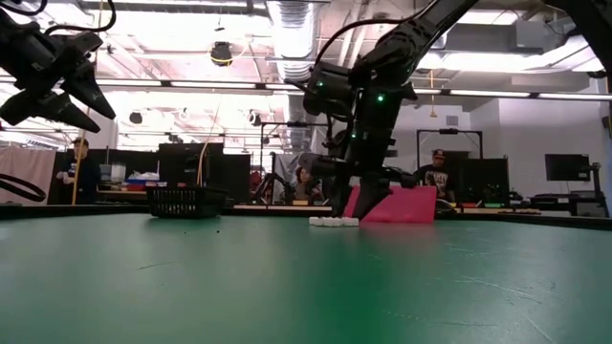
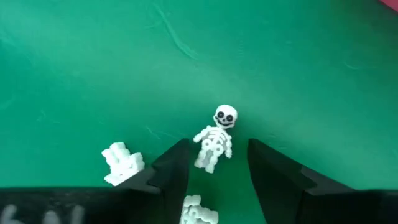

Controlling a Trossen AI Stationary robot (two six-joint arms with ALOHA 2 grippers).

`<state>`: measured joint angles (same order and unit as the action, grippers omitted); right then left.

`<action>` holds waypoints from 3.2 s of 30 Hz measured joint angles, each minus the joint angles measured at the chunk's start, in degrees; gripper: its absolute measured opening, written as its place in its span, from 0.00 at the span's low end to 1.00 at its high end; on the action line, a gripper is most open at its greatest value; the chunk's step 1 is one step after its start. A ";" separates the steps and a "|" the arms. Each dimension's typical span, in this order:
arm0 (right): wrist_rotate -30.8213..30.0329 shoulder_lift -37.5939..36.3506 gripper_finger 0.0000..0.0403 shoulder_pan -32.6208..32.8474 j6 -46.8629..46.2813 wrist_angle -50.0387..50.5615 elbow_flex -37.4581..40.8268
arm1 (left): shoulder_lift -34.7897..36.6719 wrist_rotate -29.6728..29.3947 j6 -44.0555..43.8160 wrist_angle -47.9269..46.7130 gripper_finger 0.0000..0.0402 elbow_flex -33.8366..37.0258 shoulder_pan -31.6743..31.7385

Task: Sort Halloween decoration
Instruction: Put the white skeleton toy into the pink bin

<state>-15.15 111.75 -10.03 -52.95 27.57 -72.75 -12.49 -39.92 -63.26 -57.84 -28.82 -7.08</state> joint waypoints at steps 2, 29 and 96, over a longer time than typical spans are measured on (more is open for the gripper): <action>-0.75 0.04 0.42 0.08 -0.01 0.53 0.00 | 0.00 -0.08 0.01 -0.30 0.46 0.00 -0.01; 0.16 -12.84 0.09 -11.32 11.42 11.83 -7.52 | 0.00 -0.90 -1.75 -0.75 0.46 0.00 -0.01; 21.57 -1.17 0.38 -3.97 58.81 2.41 1.77 | 0.00 -1.74 -3.61 -2.29 0.46 -0.02 0.08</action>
<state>6.42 110.57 -14.01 5.87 29.98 -70.98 -12.49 -41.66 -66.88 -60.13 -28.84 -7.01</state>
